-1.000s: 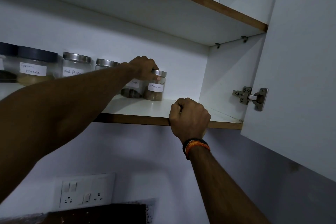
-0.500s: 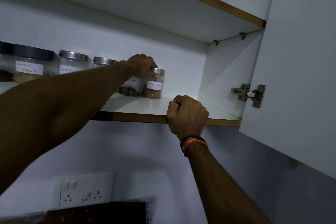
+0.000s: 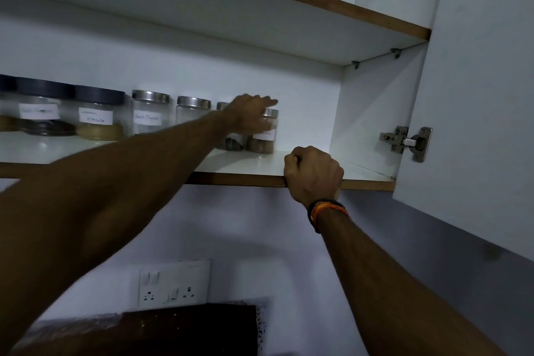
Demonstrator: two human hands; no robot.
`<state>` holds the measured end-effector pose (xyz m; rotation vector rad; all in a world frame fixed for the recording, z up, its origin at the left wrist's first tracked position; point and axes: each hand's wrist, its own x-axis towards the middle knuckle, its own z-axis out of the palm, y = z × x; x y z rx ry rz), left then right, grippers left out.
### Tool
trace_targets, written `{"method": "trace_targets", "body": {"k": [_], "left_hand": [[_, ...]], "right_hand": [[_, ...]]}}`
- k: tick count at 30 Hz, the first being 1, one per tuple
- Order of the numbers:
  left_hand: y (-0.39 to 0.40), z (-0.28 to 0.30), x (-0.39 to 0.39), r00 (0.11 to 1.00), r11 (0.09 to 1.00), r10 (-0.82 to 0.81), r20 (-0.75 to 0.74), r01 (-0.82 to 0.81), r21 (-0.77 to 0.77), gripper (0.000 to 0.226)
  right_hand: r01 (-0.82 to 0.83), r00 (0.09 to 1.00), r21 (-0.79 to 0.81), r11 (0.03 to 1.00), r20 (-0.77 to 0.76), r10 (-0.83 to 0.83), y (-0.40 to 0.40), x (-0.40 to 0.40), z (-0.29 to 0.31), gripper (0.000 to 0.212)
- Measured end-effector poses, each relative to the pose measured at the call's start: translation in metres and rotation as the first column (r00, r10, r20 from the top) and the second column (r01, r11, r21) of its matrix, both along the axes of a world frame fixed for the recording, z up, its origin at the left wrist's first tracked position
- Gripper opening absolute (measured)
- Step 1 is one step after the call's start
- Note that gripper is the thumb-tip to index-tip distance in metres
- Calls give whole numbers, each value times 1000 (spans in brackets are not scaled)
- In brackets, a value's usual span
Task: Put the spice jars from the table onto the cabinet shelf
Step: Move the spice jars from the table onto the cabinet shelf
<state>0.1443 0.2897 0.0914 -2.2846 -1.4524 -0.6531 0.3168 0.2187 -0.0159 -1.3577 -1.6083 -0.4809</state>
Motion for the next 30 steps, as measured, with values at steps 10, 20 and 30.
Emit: {"method": "trace_targets", "body": {"k": [10, 20, 30], "left_hand": [[-86, -42, 6, 972, 968, -168, 165, 195, -159, 63], [-172, -111, 16, 881, 910, -410, 235, 414, 33, 43], [-202, -251, 31, 880, 920, -323, 348, 378, -102, 38]], "right_hand": [[-75, 990, -95, 993, 114, 86, -30, 3, -9, 38], [-75, 997, 52, 996, 5, 75, -95, 9, -63, 34], [-28, 997, -310, 950, 56, 47, -144, 37, -164, 38]]}}
